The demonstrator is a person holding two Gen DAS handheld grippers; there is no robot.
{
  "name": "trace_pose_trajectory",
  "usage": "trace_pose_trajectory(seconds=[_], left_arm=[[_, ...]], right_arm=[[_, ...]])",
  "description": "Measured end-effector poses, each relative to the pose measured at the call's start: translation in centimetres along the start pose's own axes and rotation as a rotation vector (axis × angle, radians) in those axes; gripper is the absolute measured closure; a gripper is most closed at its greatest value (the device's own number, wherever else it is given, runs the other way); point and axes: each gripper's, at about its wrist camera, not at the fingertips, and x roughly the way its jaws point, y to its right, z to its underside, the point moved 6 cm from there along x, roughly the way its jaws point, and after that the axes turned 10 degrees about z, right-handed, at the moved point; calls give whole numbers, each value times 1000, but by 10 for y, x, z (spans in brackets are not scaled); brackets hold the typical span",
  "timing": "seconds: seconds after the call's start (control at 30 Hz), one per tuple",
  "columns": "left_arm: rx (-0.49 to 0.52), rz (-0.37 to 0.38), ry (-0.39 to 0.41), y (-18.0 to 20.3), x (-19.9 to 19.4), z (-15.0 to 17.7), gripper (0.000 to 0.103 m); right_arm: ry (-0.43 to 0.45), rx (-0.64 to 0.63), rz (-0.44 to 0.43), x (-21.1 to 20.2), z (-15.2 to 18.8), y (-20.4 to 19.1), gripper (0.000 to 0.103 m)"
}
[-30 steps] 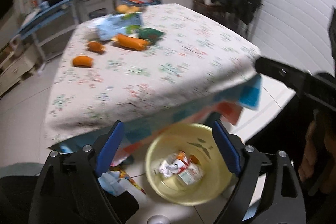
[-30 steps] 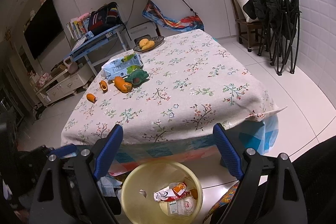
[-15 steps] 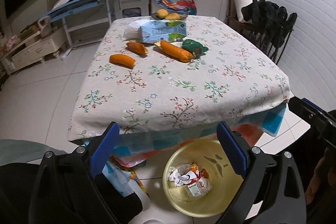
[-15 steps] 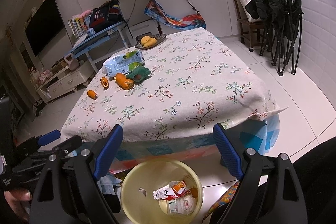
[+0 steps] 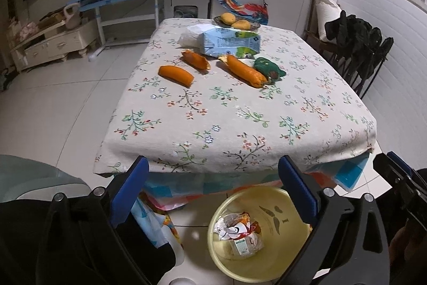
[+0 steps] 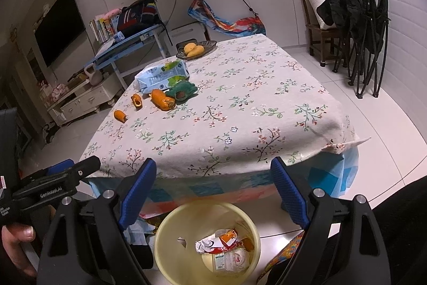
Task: Collect trash
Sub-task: 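Move both open tools back over the table toward the orange carrots, then grasp the green plush toy with the right gripper while the left tool approaches a carrot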
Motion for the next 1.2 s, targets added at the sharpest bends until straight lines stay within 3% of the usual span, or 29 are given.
trace_pose_trajectory(seconds=[0.5,0.97,1.2], left_arm=[[-27,-44,23,-5,-5,-5,9],[-30,-68,39,-11,-1,-18,7],[-78,-76,33,-24,10,-31,7]], right_arm=[[5,-29,-30,1,-2,-18,19],[30,-74,-63,13,-29,-31,19],[29,-99,-72,26,-46,-35,19]])
